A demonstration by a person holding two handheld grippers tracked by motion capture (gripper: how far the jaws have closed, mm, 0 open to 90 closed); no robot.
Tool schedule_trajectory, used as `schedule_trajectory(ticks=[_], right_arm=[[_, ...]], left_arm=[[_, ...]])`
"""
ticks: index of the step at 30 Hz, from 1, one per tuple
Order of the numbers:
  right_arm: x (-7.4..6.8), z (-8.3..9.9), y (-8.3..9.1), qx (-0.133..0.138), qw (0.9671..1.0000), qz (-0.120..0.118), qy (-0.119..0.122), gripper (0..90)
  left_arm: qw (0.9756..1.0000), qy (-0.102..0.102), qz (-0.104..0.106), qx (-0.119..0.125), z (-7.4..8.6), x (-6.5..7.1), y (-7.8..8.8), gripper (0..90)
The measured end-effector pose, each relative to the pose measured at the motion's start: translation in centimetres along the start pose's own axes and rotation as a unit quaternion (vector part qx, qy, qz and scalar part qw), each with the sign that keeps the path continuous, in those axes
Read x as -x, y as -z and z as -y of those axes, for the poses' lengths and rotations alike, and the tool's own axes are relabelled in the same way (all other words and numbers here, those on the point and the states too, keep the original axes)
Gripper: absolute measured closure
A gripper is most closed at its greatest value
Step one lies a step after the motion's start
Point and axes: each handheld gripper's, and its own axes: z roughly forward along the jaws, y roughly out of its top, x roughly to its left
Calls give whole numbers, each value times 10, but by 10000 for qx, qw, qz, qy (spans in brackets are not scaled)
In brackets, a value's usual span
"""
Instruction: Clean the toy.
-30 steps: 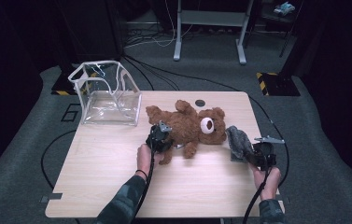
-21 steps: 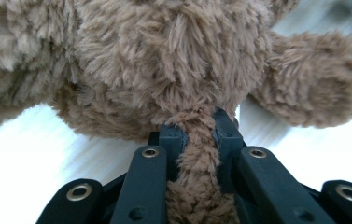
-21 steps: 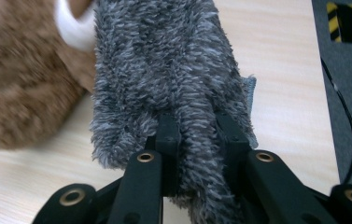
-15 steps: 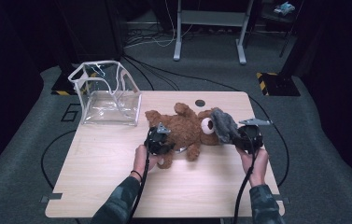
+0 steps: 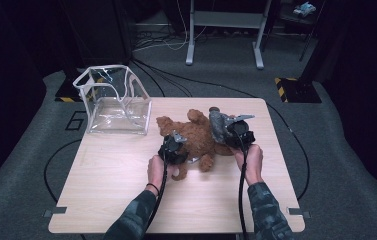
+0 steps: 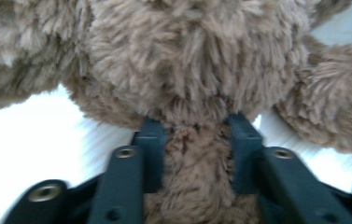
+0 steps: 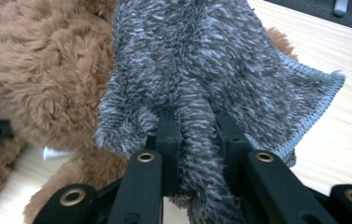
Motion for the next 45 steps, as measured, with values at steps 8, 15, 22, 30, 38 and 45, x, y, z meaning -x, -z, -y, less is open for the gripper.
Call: schedule_trajectory(ticks=[8,15,22,30,38,45], right_arm=[[0,-2,26,256,9996,55,126,751],[-12,-11,33,339,9989,91,312,751],[-11,-12,27,212,9994,108,259,750],[8,-4,0,-148,9995,279,36,755],[46,20,1,-614,9955,627,-349,757],[39,4,34,165,9988,429,-189,755]], left_arm=[[9985,-191,444,251,7,-7,3,770],[9945,-534,850,299,9,-8,8,775],[9941,-467,956,215,12,-12,8,749],[9933,-498,1029,165,14,-13,5,755],[9897,-666,1263,72,15,-18,6,759],[9905,-633,1220,0,16,-20,5,745]])
